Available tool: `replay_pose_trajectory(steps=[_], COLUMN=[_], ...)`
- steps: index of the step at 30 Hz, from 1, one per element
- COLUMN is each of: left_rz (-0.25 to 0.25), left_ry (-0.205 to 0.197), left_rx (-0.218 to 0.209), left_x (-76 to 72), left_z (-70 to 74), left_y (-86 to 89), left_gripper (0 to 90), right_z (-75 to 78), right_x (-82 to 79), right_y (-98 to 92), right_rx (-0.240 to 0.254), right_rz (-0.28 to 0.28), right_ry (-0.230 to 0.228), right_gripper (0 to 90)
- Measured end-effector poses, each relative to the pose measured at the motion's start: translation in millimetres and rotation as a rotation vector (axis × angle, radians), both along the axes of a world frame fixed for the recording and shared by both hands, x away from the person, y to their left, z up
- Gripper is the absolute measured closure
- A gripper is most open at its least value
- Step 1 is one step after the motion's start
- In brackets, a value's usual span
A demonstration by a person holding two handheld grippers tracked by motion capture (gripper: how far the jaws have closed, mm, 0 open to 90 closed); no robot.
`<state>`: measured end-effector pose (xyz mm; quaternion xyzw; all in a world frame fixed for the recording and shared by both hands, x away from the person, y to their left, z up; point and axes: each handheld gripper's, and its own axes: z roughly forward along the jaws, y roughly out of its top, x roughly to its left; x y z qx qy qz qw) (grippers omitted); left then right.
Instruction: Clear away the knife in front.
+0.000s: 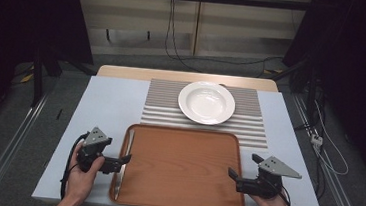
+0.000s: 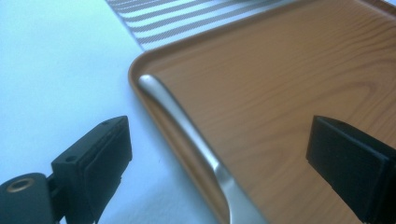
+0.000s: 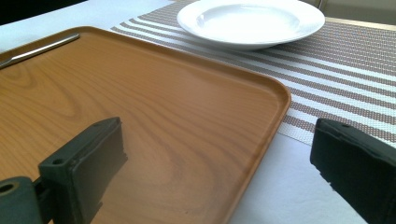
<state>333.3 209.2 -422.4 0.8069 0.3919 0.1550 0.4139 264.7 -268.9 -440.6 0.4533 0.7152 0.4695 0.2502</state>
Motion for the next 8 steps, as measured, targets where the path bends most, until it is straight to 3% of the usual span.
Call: replay_pose_trajectory(steps=[8], left_rz=[0.036], left_ry=[-0.027], left_rx=[-0.002], left_x=[1.1], left_z=[0.4], left_y=[3.0], left_gripper=[6.4], right_z=[0.0], right_x=[-0.5], right_y=[-2.2], right_rx=[0.007], right_rz=[-0.004], right_ry=[0.004], right_gripper=[3.0])
